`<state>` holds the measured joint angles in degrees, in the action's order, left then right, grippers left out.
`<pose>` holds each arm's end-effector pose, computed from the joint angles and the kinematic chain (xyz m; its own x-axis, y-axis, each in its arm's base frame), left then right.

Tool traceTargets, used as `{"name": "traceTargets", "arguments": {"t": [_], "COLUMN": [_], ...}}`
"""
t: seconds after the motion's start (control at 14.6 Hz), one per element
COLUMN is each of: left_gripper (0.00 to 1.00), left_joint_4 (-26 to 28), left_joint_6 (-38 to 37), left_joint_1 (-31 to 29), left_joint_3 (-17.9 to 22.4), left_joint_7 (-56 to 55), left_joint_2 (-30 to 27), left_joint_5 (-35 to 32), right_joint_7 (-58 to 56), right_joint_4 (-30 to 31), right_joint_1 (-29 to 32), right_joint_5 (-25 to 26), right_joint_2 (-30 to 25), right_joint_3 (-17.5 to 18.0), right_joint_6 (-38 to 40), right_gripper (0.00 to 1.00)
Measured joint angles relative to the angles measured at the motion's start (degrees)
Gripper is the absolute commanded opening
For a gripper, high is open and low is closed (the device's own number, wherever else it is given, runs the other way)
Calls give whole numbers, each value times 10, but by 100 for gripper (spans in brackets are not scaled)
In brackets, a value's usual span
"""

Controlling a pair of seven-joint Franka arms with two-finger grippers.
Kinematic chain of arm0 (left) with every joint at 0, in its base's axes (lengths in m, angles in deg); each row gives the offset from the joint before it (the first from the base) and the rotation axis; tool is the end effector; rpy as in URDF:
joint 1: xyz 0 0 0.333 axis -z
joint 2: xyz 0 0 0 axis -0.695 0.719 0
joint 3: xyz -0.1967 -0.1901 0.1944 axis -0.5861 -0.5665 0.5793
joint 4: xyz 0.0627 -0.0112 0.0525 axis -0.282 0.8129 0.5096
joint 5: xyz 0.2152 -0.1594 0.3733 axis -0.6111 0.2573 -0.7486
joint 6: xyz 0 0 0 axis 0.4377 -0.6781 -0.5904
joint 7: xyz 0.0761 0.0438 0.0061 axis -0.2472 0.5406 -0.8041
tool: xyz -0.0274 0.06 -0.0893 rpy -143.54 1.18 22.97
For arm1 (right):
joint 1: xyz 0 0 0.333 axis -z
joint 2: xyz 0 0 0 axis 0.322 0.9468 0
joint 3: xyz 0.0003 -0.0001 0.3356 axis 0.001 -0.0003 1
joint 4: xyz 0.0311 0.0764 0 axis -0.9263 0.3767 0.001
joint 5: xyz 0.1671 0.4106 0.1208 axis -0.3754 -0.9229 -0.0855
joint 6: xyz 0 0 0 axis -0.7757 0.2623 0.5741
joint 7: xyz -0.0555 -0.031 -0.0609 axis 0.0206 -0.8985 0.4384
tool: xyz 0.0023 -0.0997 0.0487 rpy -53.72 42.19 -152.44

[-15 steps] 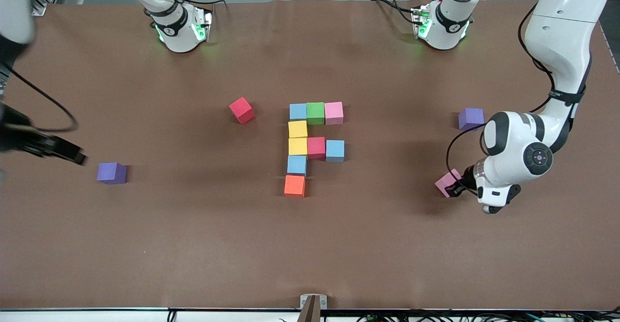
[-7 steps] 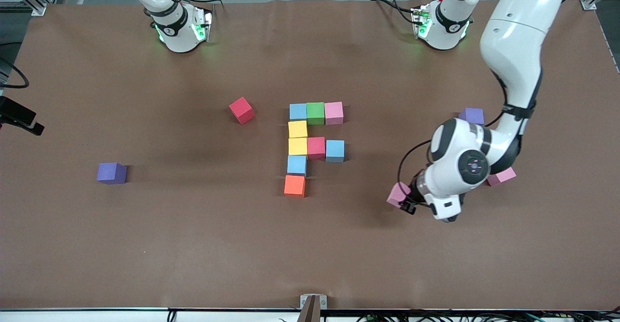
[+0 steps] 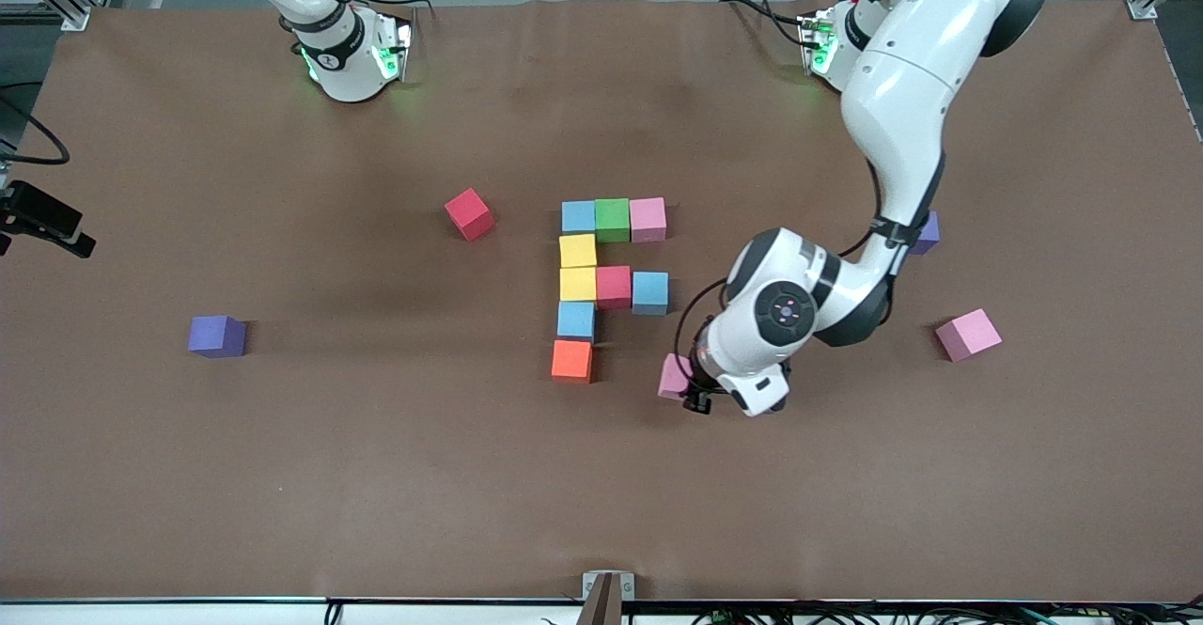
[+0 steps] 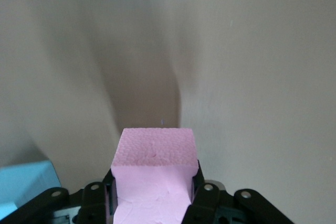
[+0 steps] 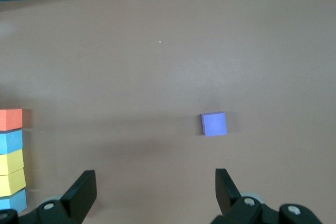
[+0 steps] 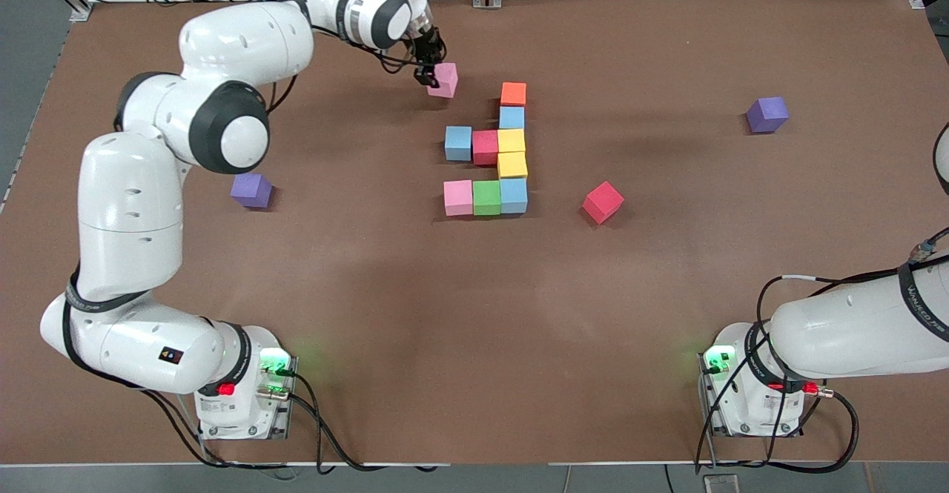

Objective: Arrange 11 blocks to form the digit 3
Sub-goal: 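Carry the pink block with the left gripper toward the orange block, then place the pink block beside the orange block with the left gripper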

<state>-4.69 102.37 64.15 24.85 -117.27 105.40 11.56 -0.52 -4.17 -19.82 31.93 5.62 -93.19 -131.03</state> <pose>0.7208 -0.4240 0.2145 0.1826 0.9631 -0.1975 0.9830 -0.1746 0.0573 0.6585 -0.0533 0.6673 0.9927 -0.0531 0.1080 -0.0491 -0.9980 -0.0397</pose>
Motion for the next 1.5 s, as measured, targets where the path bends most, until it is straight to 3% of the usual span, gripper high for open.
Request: {"name": "traceTargets", "arguments": {"t": [0.48, 1.5], "left_gripper": [16, 16], "left_joint_4": [-75, -95], "left_joint_6": [28, 16], "left_joint_1": [46, 91], "left_joint_3": [1, 31], "left_joint_7": [-80, -110], "left_joint_2": [62, 76], "left_joint_5": [1, 1], "right_joint_7": [0, 0], "right_joint_4": [8, 8], "right_joint_1": [2, 0], "right_joint_5": [2, 2], "right_joint_2": [-7, -7], "right_joint_3": [-3, -1], "right_joint_6": [0, 1], "right_gripper": [100, 100]}}
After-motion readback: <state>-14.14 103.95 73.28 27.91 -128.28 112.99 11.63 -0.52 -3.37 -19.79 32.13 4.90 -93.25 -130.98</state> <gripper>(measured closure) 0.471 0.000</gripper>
